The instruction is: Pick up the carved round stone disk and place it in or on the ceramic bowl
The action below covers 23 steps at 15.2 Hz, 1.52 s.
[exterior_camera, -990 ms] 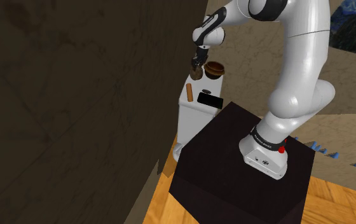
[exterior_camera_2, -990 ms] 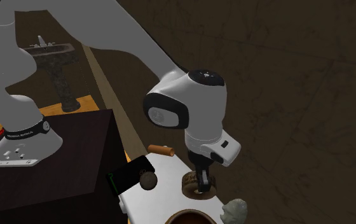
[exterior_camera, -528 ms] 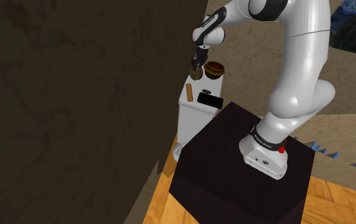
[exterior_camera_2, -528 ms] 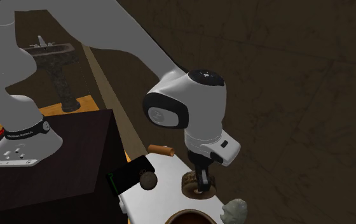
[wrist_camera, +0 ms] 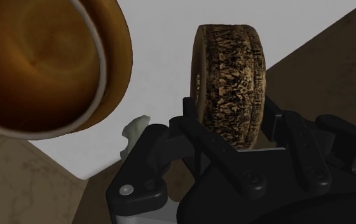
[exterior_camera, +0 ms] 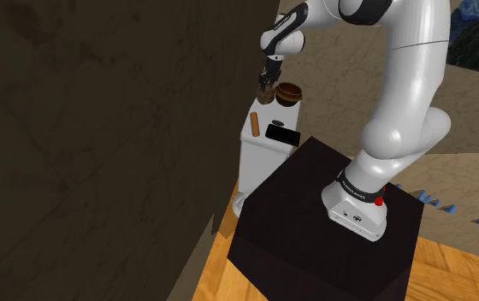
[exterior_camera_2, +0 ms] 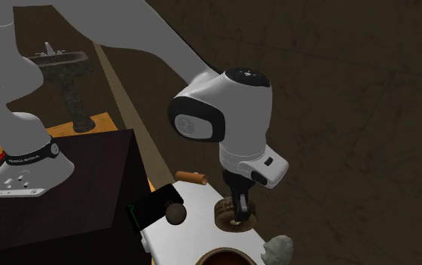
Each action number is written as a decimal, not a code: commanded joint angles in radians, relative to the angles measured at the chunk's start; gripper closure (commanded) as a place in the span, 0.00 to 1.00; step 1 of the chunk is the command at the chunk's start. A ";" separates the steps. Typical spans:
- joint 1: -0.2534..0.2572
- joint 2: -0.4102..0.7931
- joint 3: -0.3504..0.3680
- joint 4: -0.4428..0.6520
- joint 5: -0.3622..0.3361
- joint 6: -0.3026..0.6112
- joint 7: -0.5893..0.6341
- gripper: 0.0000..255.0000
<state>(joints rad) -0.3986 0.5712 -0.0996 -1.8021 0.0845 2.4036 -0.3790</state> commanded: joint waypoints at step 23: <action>0.011 -0.182 -0.014 0.071 -0.026 -0.248 0.017 1.00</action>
<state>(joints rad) -0.3888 0.3990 -0.1132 -1.7342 0.0596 2.1684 -0.3630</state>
